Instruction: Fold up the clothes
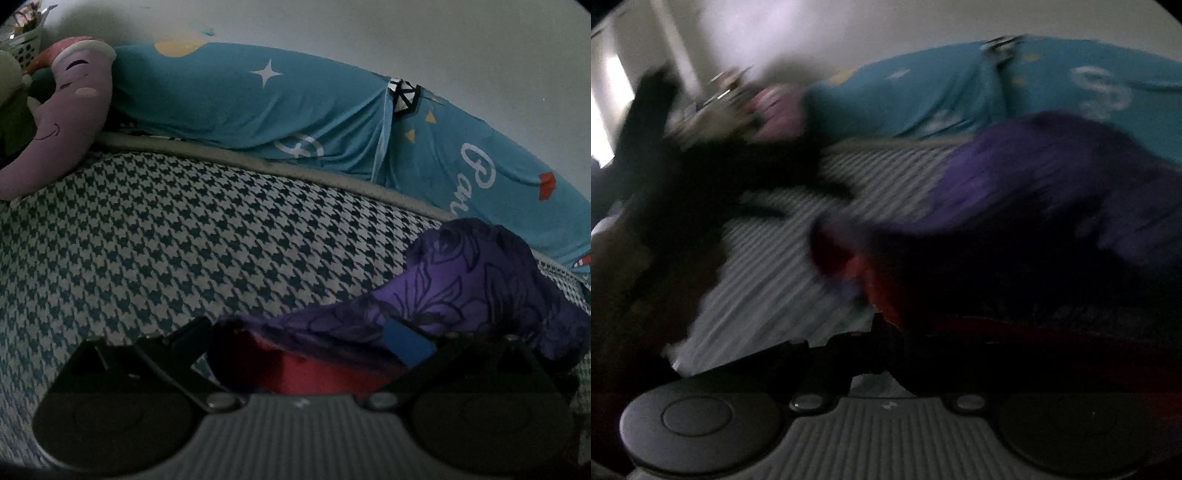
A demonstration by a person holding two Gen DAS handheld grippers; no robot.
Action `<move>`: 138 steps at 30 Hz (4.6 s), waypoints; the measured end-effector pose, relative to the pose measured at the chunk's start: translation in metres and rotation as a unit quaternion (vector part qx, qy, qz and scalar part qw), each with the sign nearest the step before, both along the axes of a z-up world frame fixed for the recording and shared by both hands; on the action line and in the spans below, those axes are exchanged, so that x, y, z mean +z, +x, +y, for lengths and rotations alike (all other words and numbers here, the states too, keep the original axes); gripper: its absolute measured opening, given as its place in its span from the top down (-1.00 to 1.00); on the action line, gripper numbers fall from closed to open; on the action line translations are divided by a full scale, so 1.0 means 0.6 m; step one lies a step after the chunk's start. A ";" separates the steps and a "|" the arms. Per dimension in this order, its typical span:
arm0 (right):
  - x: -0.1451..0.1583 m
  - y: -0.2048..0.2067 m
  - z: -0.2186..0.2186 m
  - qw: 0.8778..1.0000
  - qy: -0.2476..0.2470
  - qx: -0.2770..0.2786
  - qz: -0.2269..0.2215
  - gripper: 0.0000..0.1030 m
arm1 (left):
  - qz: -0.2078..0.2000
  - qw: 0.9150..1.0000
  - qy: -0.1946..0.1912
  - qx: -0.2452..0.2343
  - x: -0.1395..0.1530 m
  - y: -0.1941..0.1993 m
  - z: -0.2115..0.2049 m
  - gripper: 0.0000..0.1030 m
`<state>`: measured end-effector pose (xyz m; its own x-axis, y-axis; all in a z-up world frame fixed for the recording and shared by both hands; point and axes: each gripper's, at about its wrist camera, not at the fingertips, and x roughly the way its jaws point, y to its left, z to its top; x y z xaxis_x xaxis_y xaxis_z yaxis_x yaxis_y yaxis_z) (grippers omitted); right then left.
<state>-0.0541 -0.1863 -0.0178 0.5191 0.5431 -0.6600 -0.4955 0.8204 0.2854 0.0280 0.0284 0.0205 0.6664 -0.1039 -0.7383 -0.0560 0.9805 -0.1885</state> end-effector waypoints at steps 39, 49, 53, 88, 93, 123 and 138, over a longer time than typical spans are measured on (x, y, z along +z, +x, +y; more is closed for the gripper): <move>0.040 0.037 -0.278 0.903 0.190 -0.381 0.054 -0.25 | 0.078 0.979 0.145 -0.118 -0.108 -0.039 -0.112 -0.99; 0.045 0.067 -0.242 0.901 0.160 -0.402 -0.013 0.67 | 0.055 0.982 0.131 -0.120 -0.083 -0.056 -0.113 -0.99; 0.063 0.072 -0.208 0.914 0.152 -0.372 -0.057 0.80 | 0.029 0.986 0.125 -0.108 -0.060 -0.057 -0.104 -0.99; 0.083 0.029 0.012 0.989 0.017 -0.091 -0.117 0.66 | -0.043 0.999 0.008 0.026 0.028 -0.019 0.085 -0.99; 0.110 0.014 -0.052 0.980 0.037 -0.146 -0.134 0.50 | -0.042 0.999 0.016 0.006 0.021 -0.021 0.060 -0.99; 0.055 0.086 -0.249 0.924 0.222 -0.312 0.002 0.85 | -0.134 0.955 0.117 -0.239 0.006 -0.081 -0.190 -0.99; 0.142 0.099 -0.199 0.943 0.244 -0.196 -0.113 0.79 | -0.181 0.960 0.108 -0.183 0.006 -0.009 -0.224 -0.90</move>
<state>0.0052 -0.3056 0.0671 0.8404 0.4910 -0.2293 -0.2750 0.7509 0.6004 0.0226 -0.1058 0.0244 0.8311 -0.2502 -0.4966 0.3305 0.9405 0.0793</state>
